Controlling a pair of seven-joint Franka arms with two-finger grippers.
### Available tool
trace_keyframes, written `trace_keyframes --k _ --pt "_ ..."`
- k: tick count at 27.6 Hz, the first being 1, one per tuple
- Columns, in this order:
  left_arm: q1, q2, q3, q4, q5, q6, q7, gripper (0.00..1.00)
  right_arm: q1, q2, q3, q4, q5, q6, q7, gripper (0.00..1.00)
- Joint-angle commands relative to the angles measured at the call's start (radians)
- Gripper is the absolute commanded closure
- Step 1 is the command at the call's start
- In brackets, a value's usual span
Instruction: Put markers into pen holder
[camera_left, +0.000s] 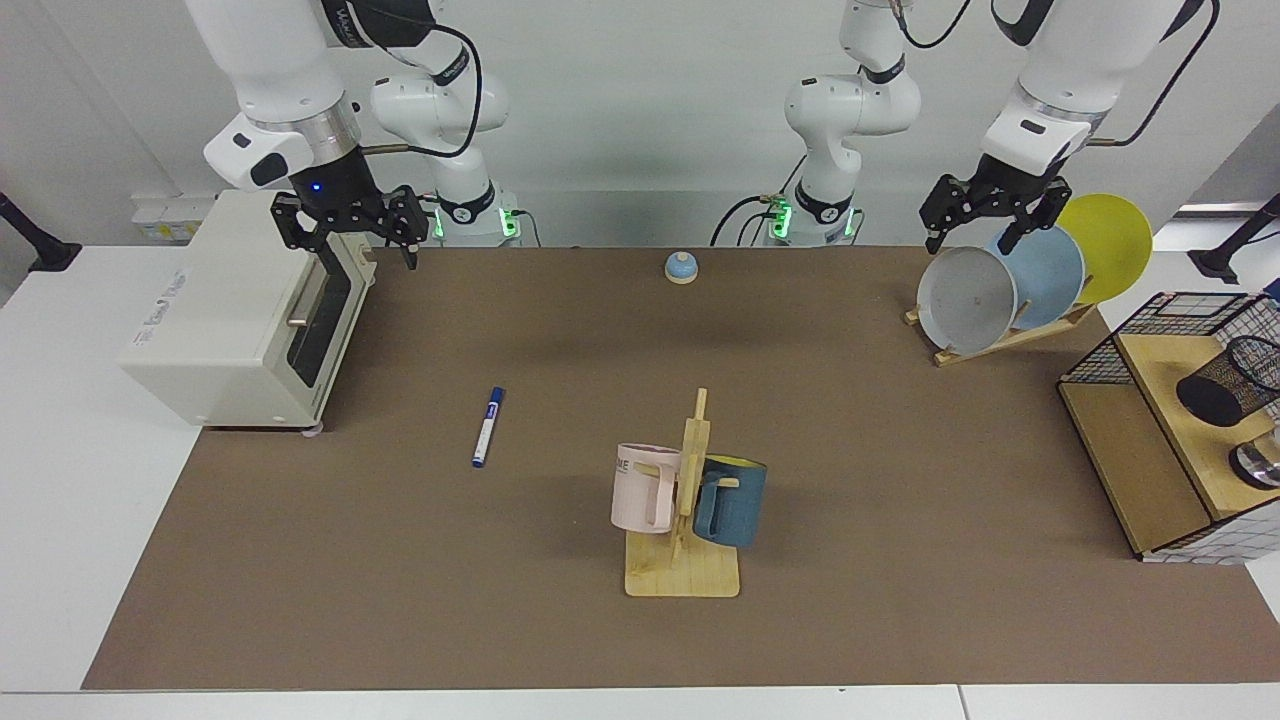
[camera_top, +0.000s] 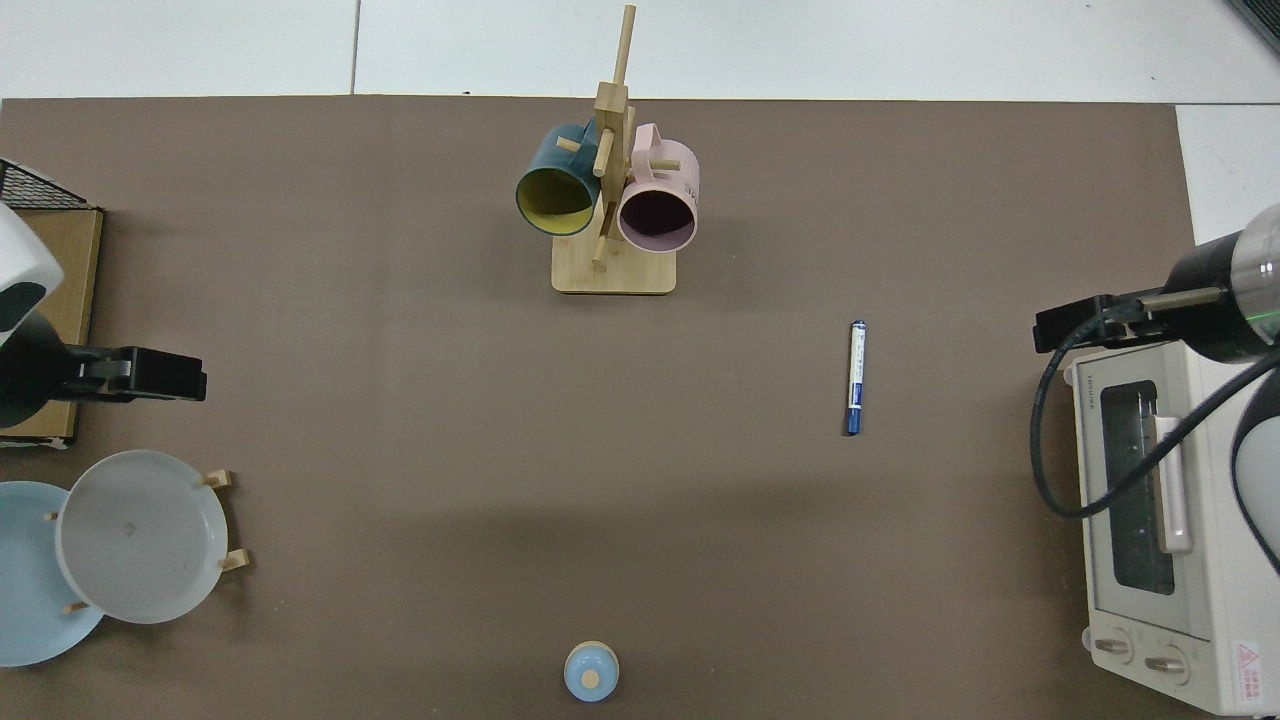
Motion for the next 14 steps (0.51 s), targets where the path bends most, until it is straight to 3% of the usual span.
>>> trace_keyframes --k 1,14 --pt "0.01 -0.012 -0.002 -0.014 -0.004 -0.006 0.004 0.0 -0.017 -0.029 0.009 -0.03 -0.007 -0.003 -0.026 0.0" --pt "0.01 -0.02 0.0 -0.03 -0.003 -0.013 0.024 0.0 -0.018 -0.031 0.011 -0.071 -0.007 0.05 -0.037 0.0"
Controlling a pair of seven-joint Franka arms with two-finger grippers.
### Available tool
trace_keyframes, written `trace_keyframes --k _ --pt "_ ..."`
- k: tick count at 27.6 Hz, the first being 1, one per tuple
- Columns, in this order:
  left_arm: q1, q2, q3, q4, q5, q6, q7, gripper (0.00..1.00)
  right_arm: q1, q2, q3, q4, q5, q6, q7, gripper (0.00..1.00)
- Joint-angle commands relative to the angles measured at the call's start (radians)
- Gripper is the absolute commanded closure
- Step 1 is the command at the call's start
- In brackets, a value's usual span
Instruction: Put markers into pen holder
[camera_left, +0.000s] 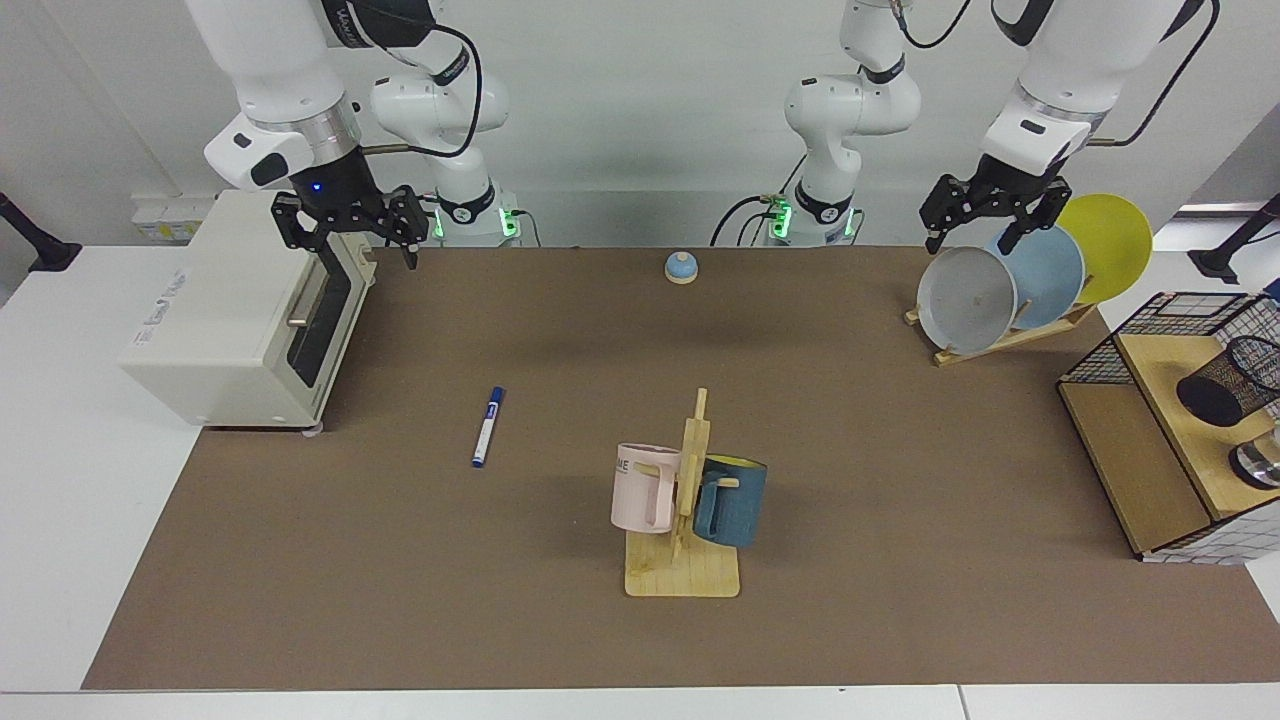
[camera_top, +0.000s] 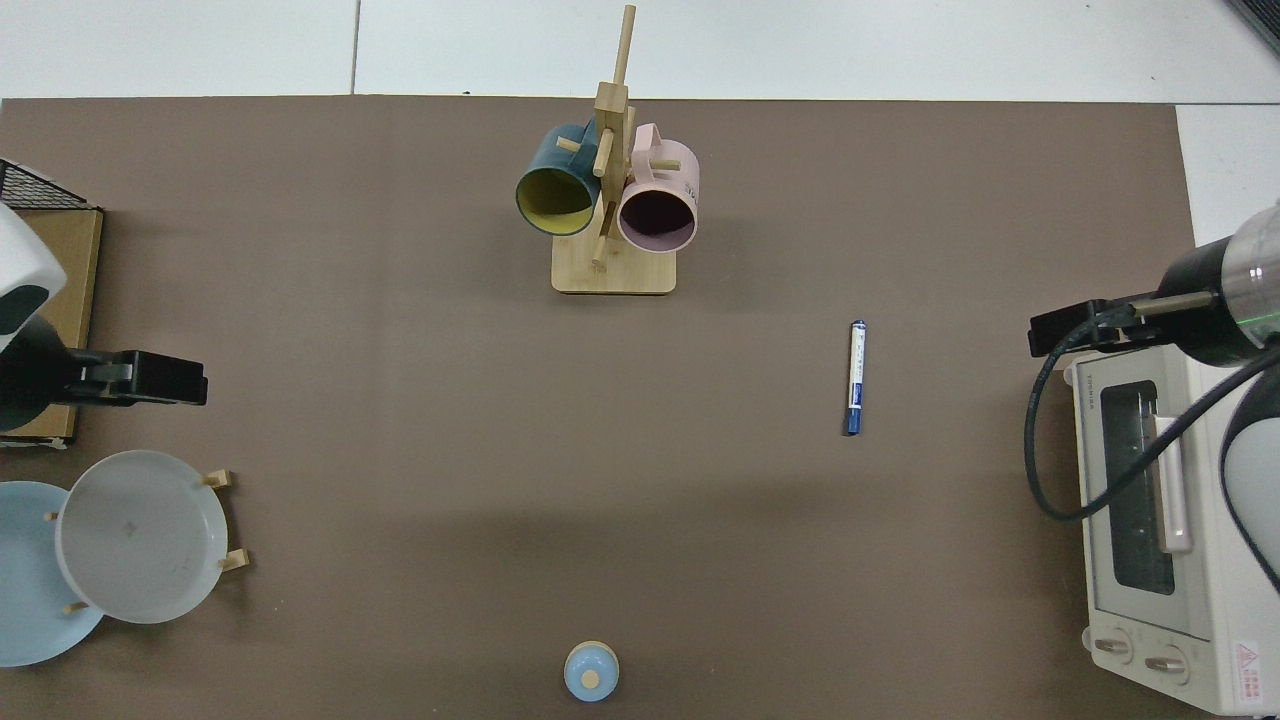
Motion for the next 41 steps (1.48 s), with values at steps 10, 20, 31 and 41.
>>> trace_keyframes --k 10,20,31,41 --pt "0.022 -0.024 0.0 -0.058 -0.004 0.002 0.031 0.0 -0.024 -0.013 0.007 -0.149 0.009 0.141 -0.021 0.0" --pt "0.022 -0.038 0.0 -0.103 -0.004 0.056 0.177 0.0 0.027 0.128 0.008 -0.148 -0.007 0.283 0.115 0.0" --pt "0.024 -0.038 0.006 -0.121 -0.003 0.061 0.194 0.0 0.091 0.288 0.008 -0.159 0.003 0.462 0.227 0.0" --pt "0.037 -0.036 0.006 -0.129 -0.004 0.064 0.192 0.0 0.084 0.389 0.007 -0.226 -0.007 0.586 0.246 0.0"
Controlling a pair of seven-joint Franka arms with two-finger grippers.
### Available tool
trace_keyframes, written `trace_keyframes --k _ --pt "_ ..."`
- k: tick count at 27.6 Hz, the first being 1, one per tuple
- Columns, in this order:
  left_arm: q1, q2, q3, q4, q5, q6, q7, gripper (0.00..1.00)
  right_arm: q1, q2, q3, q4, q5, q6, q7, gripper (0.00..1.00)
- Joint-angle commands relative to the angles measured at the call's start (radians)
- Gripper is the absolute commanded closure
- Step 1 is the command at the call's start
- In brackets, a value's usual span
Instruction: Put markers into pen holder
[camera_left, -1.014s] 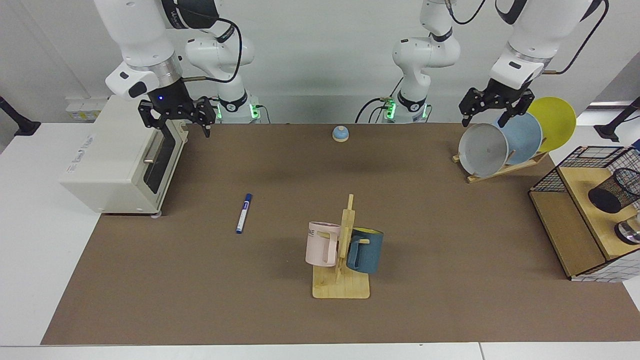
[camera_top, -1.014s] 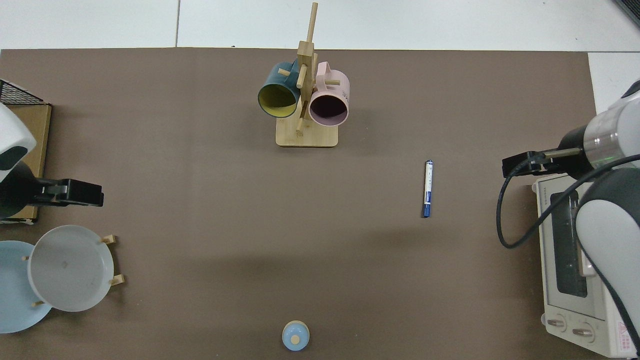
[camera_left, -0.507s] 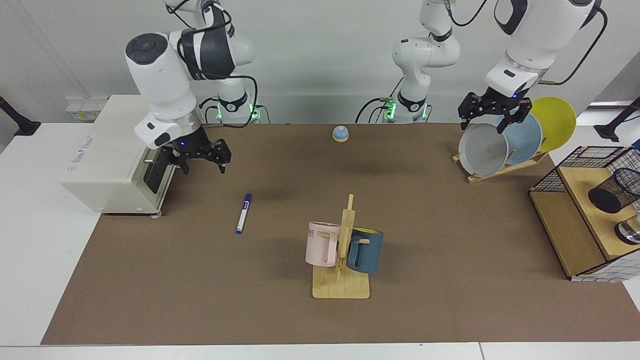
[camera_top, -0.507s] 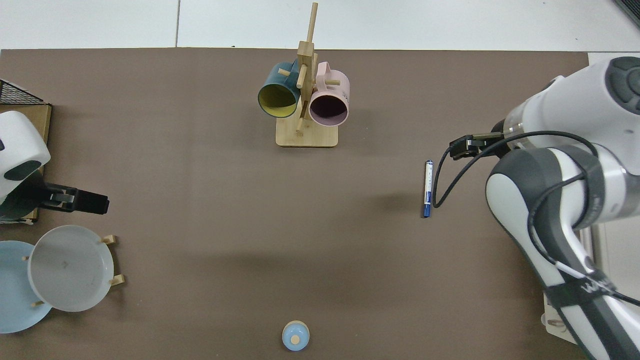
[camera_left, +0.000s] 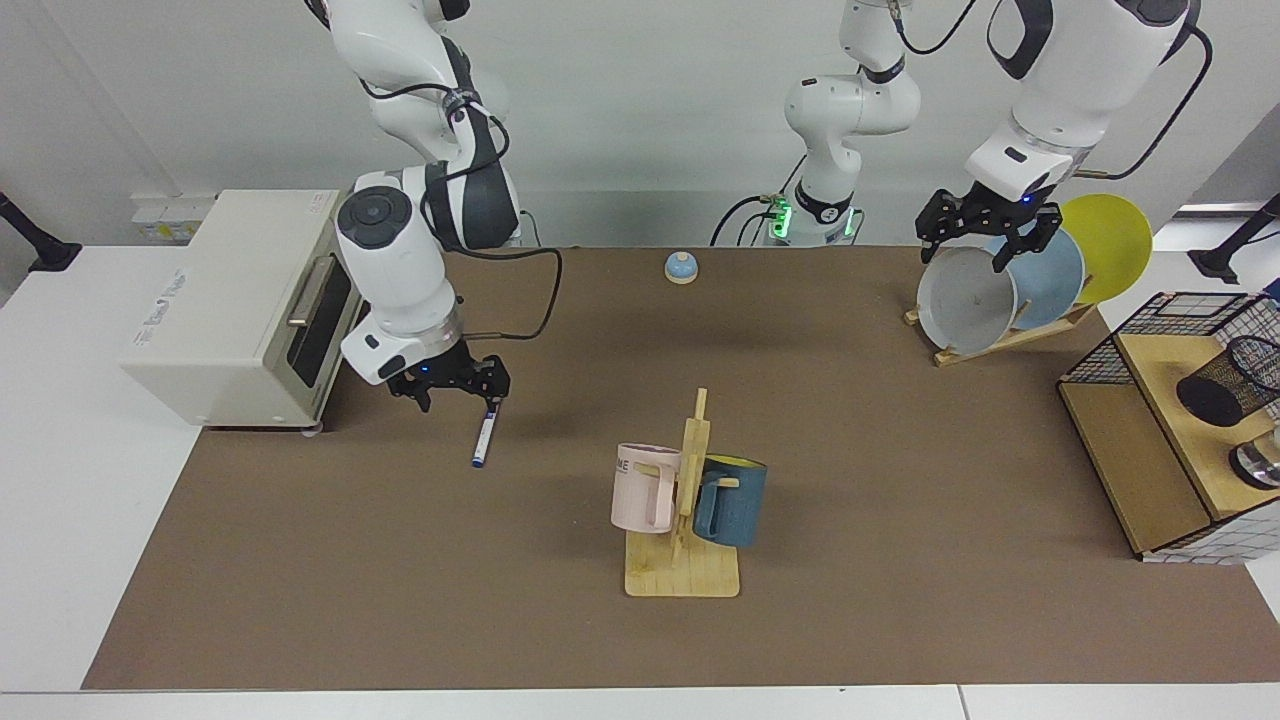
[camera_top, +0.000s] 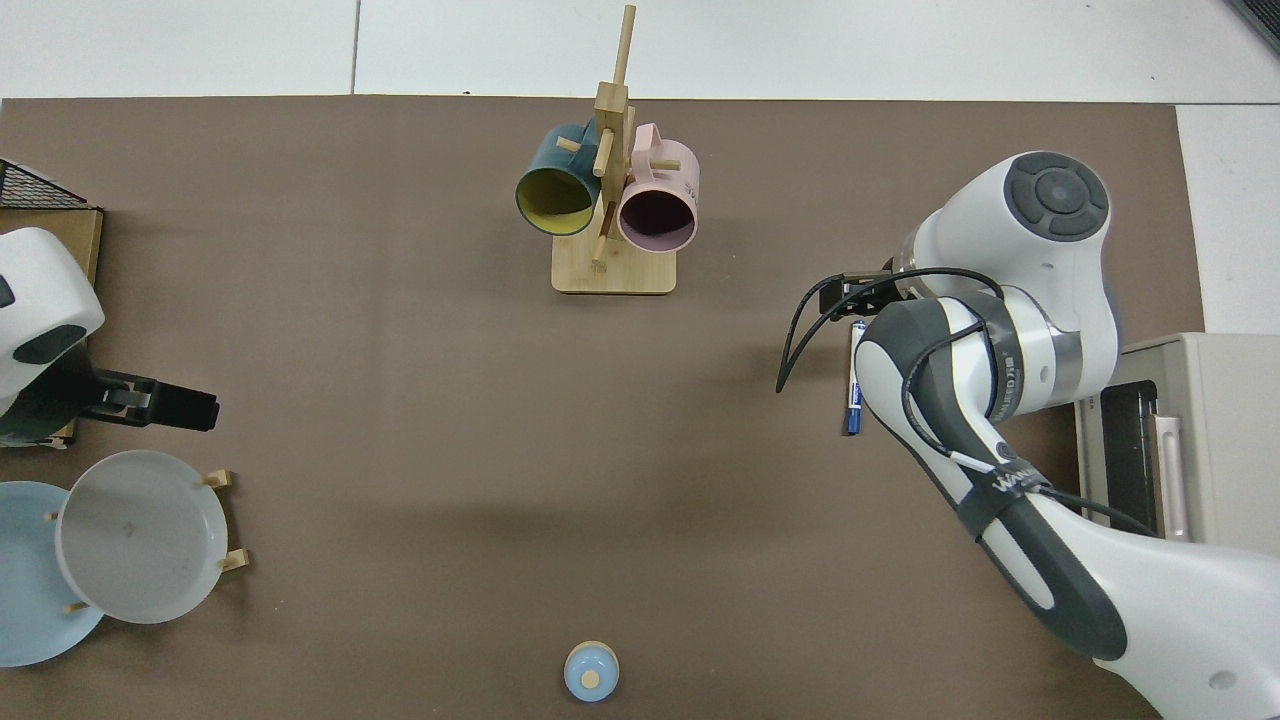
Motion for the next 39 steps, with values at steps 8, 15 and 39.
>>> trace_keyframes --k 8,15,39 --pt "0.023 -0.022 -0.003 -0.041 -0.003 0.026 0.018 0.0 -0.019 0.071 0.004 -0.095 -0.007 0.16 0.045 0.02" --pt "0.023 -0.016 -0.003 -0.041 -0.003 0.025 0.012 0.0 -0.019 0.073 0.004 -0.108 -0.007 0.179 0.071 0.11" --pt "0.025 -0.013 -0.003 -0.041 -0.003 0.029 0.008 0.0 -0.022 0.068 0.004 -0.13 -0.007 0.196 0.068 1.0"
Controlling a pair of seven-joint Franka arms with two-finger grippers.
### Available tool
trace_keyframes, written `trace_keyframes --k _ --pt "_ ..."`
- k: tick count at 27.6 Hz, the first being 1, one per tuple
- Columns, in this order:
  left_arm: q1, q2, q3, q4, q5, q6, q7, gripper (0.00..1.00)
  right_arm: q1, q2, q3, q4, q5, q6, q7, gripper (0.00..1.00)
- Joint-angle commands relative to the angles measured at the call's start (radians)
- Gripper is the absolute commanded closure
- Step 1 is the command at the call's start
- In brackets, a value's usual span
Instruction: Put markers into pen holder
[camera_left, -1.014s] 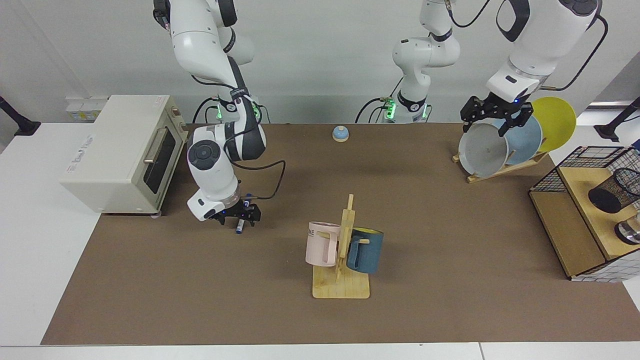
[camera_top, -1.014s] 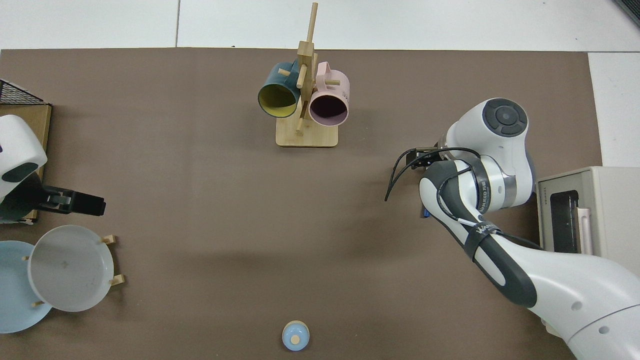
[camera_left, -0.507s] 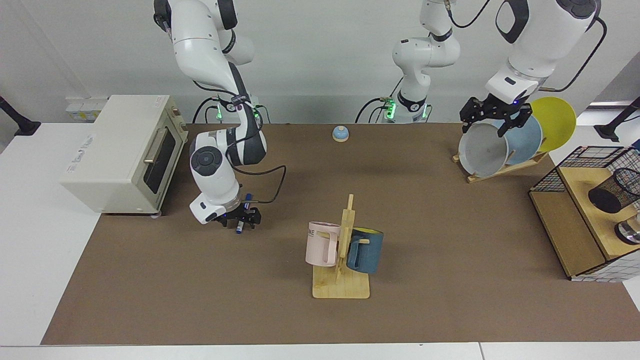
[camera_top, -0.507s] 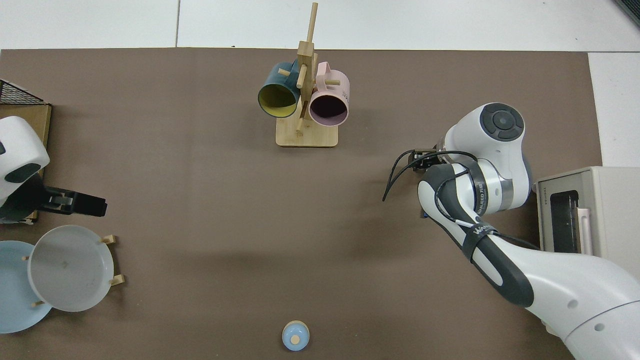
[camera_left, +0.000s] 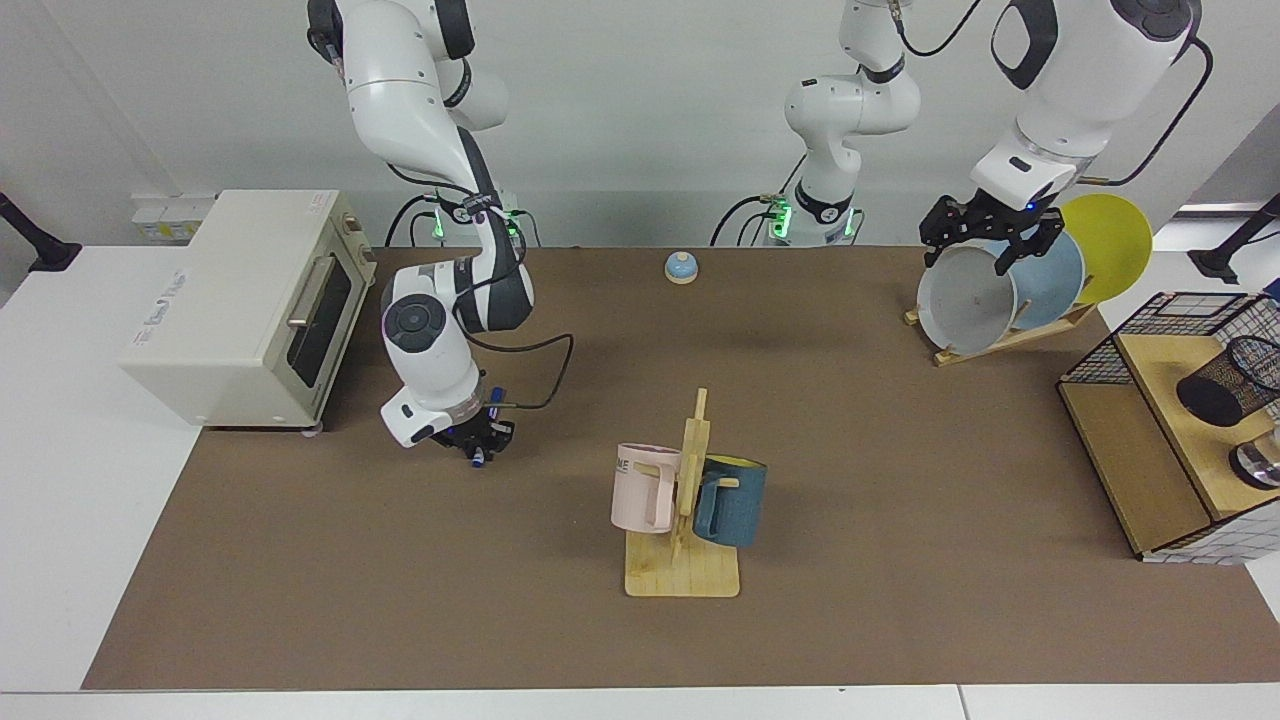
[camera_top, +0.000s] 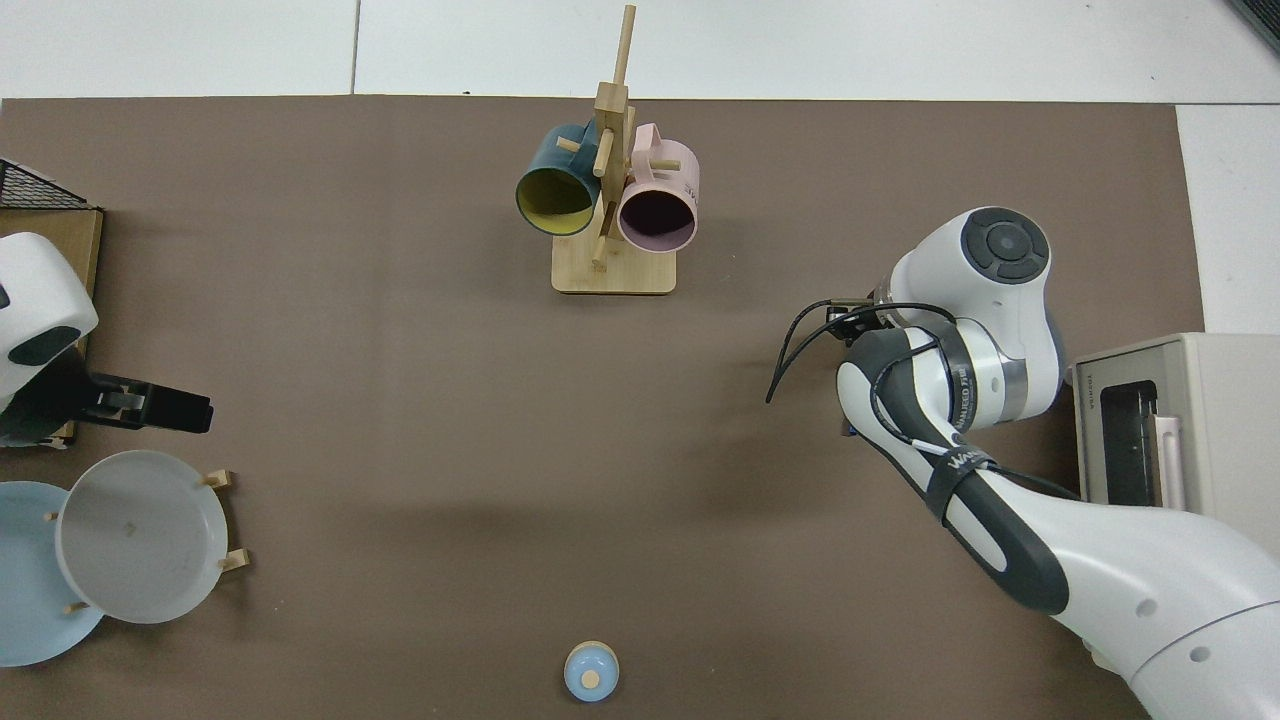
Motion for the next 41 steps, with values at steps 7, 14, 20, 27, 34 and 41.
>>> trace_keyframes --k 7,14,20,27,34,41 --pt "-0.005 -0.012 -0.004 -0.023 -0.004 0.023 0.007 0.0 0.007 -0.012 0.007 0.007 -0.006 0.0 0.034 1.0" --pt "-0.008 -0.012 -0.009 0.0 -0.012 0.031 0.015 0.0 0.022 -0.066 0.021 0.07 0.01 -0.086 0.101 1.0" --pt "-0.012 -0.006 -0.018 0.009 -0.006 0.065 0.056 0.0 0.054 -0.13 0.023 0.111 0.011 -0.181 0.168 1.0" --pt "-0.05 -0.001 -0.032 0.017 0.008 0.053 0.34 0.0 0.085 -0.173 0.026 0.205 0.051 -0.353 0.285 1.0" --pt "-0.123 0.006 -0.035 0.032 0.057 0.063 0.656 0.0 0.149 -0.175 0.024 0.289 0.074 -0.459 0.464 1.0" --pt "-0.136 -0.006 -0.043 0.017 0.004 0.054 0.725 0.0 0.18 -0.177 0.027 0.303 0.165 -0.459 0.616 1.0"
